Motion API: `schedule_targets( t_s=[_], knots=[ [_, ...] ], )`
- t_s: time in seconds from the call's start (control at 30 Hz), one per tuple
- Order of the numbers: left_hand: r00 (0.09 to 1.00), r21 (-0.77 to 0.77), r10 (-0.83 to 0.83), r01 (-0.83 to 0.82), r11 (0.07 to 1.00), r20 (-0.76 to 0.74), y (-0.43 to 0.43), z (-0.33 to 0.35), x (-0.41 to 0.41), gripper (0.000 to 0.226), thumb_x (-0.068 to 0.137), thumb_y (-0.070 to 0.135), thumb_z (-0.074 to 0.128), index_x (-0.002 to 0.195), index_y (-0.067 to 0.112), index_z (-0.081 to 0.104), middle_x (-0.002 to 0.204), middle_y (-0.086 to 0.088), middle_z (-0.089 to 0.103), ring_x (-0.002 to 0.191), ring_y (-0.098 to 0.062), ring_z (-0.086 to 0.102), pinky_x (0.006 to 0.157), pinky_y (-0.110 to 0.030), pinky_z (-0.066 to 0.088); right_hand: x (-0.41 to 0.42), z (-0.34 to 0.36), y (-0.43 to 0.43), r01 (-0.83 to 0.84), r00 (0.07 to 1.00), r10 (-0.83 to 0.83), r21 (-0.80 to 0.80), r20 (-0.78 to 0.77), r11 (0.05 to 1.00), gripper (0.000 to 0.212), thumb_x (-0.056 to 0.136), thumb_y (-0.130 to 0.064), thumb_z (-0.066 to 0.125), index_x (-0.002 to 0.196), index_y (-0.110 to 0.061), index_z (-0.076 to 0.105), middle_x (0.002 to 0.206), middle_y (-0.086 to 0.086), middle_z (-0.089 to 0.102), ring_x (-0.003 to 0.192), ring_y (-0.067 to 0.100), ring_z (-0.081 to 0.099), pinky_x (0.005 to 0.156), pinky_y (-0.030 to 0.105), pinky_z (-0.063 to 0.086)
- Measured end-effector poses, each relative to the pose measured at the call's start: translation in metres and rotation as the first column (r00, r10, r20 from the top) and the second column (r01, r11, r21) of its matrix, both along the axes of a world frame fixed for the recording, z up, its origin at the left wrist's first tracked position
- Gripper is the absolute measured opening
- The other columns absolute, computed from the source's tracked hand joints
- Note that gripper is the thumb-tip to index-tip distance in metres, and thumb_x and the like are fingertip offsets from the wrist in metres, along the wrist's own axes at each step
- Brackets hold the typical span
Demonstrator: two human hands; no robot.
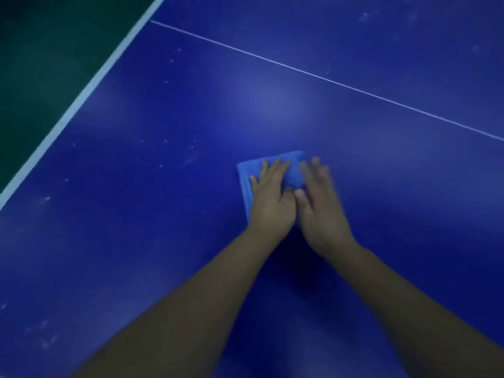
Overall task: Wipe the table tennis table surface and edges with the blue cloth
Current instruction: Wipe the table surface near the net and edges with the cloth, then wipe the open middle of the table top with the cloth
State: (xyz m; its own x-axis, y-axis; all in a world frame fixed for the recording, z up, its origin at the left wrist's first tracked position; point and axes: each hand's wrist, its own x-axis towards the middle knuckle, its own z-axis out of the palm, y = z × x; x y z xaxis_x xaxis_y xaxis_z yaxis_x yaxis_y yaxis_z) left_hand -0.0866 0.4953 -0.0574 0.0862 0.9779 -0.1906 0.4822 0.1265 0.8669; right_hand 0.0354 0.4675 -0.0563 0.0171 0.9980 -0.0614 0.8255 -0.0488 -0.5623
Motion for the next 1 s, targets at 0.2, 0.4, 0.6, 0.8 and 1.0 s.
schedule_targets(
  t_s=[0.2,0.4,0.6,0.8,1.0],
  knots=[
    [0.949,0.306,0.08,0.017,0.952,-0.304,-0.188,0.003,-0.076,0.056,0.087,0.012,0.055,0.142,0.017,0.052,0.157,-0.008,0.04,0.149,-0.027,0.032,0.124,-0.047,0.019,0.015,-0.014,0.032,-0.197,0.887,0.082,0.212,0.455,0.957,0.04,0.091,-0.031,0.062,0.104,0.007,0.065,0.121,0.03,0.062,0.111,0.05,0.06,0.089,0.059,0.048],
    [0.669,0.118,0.251,-0.238,0.964,-0.7,-0.31,-0.016,-0.149,0.062,0.097,0.049,0.038,0.144,0.01,0.046,0.154,-0.018,0.043,0.143,-0.038,0.035,0.118,-0.055,0.019,0.054,-0.034,0.1,0.029,0.863,-0.112,0.173,0.492,0.985,0.049,0.1,-0.018,0.039,0.143,0.003,0.042,0.15,0.031,0.038,0.137,0.053,0.036,0.109,0.061,0.031],
    [0.642,-0.053,0.09,-0.201,0.978,-0.762,-0.322,-0.029,-0.146,0.074,0.101,0.057,0.029,0.157,0.009,0.028,0.166,-0.015,0.019,0.154,-0.036,0.014,0.121,-0.061,0.009,-0.078,-0.042,0.036,-0.092,0.88,0.033,0.104,0.473,0.99,0.069,0.102,-0.063,0.018,0.158,-0.023,0.026,0.165,0.02,0.016,0.15,0.048,0.014,0.118,0.062,0.009],
    [0.642,0.018,0.154,-0.213,0.977,-0.751,-0.323,-0.033,-0.143,0.073,0.101,0.055,0.031,0.157,0.009,0.028,0.167,-0.013,0.016,0.155,-0.034,0.01,0.123,-0.058,0.005,-0.025,-0.035,0.059,-0.018,0.844,-0.009,0.044,0.536,0.999,0.069,0.101,-0.054,0.023,0.159,-0.018,0.025,0.166,0.019,0.013,0.151,0.047,0.008,0.118,0.063,0.007],
    [0.664,0.053,0.204,-0.24,0.969,-0.719,-0.322,-0.031,-0.143,0.07,0.102,0.052,0.03,0.157,0.009,0.03,0.166,-0.014,0.02,0.155,-0.033,0.011,0.123,-0.057,0.008,-0.173,-0.038,-0.031,-0.141,0.884,0.094,0.069,0.457,0.988,0.07,0.101,-0.053,0.018,0.157,-0.012,0.028,0.165,0.015,0.021,0.151,0.043,0.017,0.12,0.059,0.007]
  ],
)
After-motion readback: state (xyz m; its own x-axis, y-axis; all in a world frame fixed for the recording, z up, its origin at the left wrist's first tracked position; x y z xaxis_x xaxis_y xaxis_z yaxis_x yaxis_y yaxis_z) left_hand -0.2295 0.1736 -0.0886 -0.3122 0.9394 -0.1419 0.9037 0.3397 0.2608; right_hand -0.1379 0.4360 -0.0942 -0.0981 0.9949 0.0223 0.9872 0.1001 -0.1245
